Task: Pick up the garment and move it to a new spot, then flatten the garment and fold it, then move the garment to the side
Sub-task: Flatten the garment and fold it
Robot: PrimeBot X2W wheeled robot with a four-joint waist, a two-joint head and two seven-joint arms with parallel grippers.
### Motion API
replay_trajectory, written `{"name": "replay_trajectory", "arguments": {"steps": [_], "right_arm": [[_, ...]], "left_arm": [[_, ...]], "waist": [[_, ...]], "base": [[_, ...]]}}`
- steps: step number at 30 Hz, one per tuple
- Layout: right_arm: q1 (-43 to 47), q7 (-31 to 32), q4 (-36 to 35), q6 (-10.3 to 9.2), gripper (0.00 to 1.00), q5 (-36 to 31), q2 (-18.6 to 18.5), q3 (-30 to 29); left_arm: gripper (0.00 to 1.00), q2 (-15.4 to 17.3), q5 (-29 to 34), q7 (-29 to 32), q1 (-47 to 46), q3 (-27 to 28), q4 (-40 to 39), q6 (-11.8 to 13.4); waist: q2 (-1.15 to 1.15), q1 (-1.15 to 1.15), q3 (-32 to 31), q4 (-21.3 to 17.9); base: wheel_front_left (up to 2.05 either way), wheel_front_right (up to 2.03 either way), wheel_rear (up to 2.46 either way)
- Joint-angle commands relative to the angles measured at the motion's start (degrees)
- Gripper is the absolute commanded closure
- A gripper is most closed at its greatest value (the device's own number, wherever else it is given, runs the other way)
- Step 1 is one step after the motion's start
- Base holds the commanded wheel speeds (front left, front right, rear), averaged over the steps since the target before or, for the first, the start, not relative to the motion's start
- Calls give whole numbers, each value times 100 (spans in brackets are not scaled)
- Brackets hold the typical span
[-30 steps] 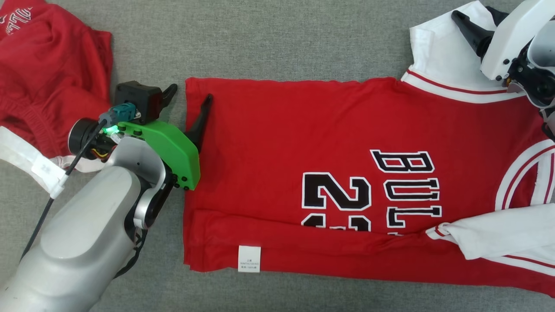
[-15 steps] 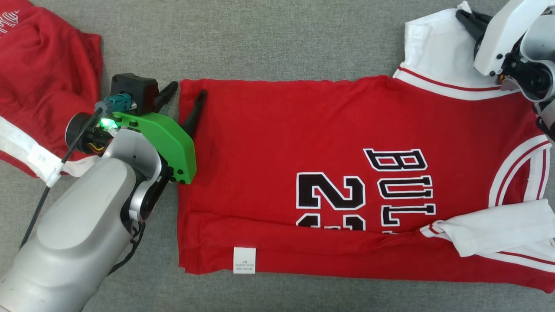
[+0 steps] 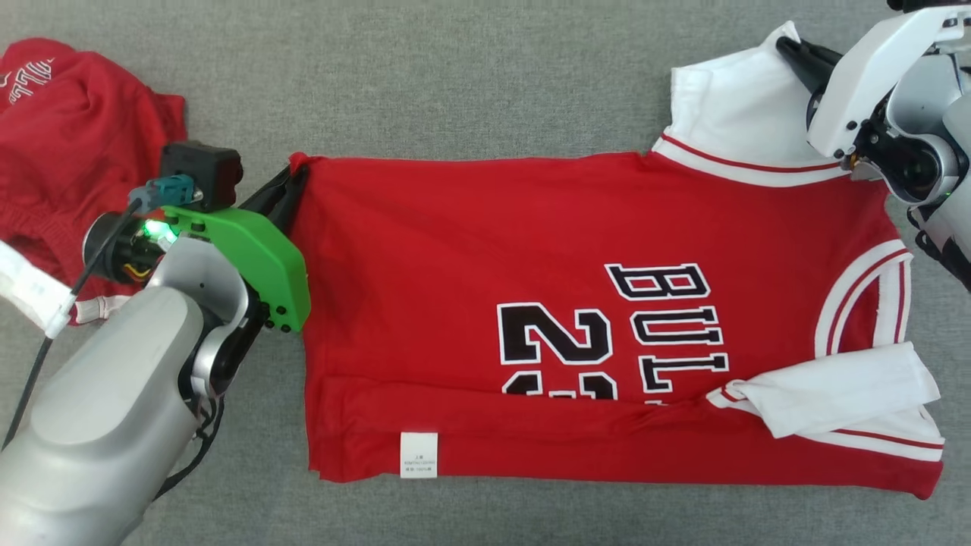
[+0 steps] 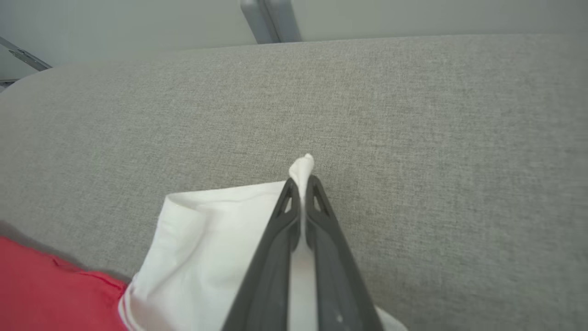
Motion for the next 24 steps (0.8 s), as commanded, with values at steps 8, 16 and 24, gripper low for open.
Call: {"name": "replay_trajectory", "arguments": {"steps": [8, 16, 24], "right_arm": [[284, -182, -1, 1, 100, 329, -14, 249], [528, 149, -338, 1, 100, 789, -103, 580], [587, 381, -403, 1, 100, 946, -307, 901]], "left_arm": [[100, 310, -231, 70, 409, 90, 138, 16], [100, 412, -837, 1183, 415, -94, 271, -413], [100, 388, -1185, 1996, 81, -215, 752, -895]], "waist": [[0, 0, -674, -363], [0, 0, -1157, -500], [0, 0, -1394, -571]], "base": [[0, 0, 0], [0, 0, 0], [0, 0, 0]]}}
